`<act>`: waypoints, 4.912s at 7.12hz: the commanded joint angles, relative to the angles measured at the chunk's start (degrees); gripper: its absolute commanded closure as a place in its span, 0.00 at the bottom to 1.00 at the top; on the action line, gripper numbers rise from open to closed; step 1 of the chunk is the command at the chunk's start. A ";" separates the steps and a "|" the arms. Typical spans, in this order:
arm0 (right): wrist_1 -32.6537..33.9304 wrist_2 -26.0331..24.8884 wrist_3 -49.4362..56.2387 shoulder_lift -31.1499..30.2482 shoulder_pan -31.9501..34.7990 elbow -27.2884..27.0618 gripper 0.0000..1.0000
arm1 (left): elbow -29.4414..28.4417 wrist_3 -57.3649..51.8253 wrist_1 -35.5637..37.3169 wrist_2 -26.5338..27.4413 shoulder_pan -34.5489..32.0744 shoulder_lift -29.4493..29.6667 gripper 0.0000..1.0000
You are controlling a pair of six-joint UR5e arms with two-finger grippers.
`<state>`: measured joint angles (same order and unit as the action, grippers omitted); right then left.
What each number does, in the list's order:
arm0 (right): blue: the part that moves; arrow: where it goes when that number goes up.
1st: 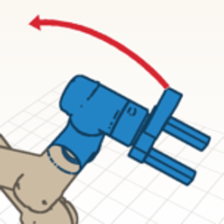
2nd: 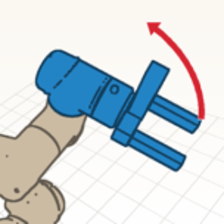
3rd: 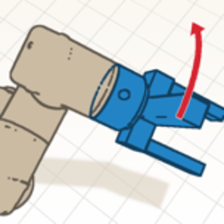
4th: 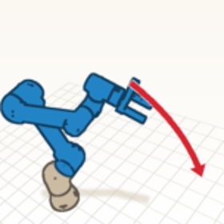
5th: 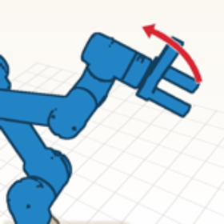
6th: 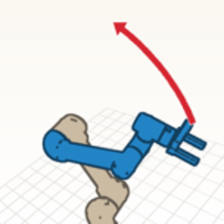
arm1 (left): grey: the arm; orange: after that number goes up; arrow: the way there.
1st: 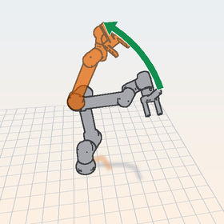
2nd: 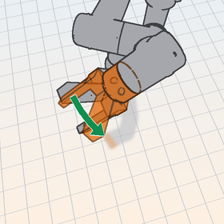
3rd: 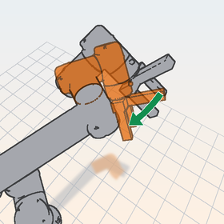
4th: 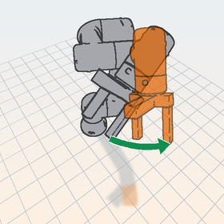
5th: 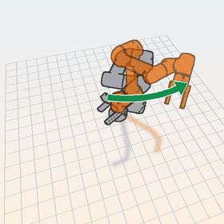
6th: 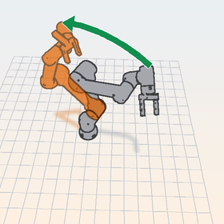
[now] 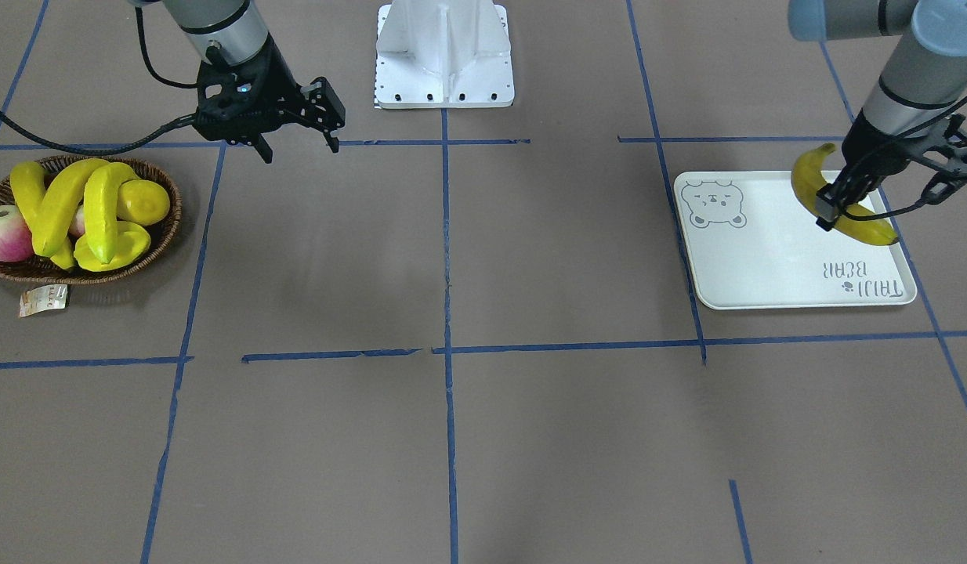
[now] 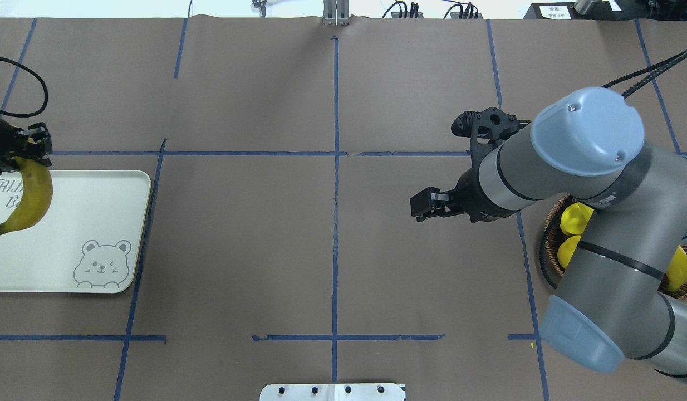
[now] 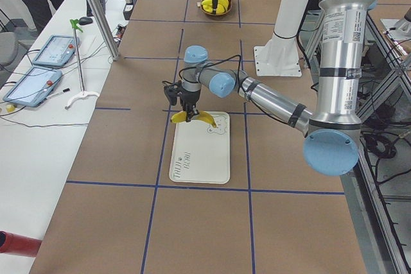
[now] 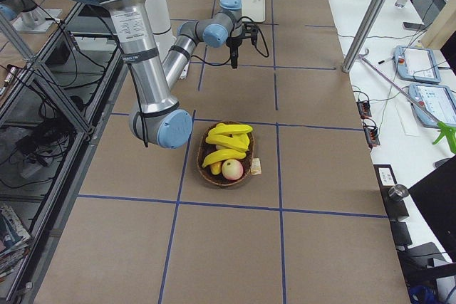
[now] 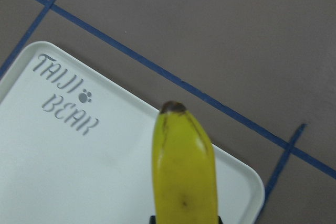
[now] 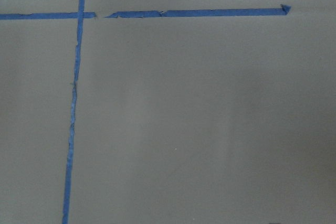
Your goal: Transfer all bananas from basket to plate
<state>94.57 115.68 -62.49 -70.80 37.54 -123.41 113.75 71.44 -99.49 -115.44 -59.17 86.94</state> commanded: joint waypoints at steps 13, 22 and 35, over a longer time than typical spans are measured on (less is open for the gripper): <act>0.09 1.03 3.16 -3.73 2.01 -2.97 0.00 | -25.09 -3.13 -34.37 -21.59 -9.61 -2.13 0.00; -22.50 1.74 20.99 -34.13 7.55 -3.51 0.00 | -14.61 -9.21 -34.19 -21.49 -0.25 0.07 0.00; -22.59 1.39 21.53 -30.89 6.85 5.81 0.32 | -14.96 -9.21 -34.19 -21.40 -0.16 0.07 0.00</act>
<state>71.91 117.04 -40.95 -101.71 44.39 -117.63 98.92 62.23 -133.68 -136.88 -59.33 87.00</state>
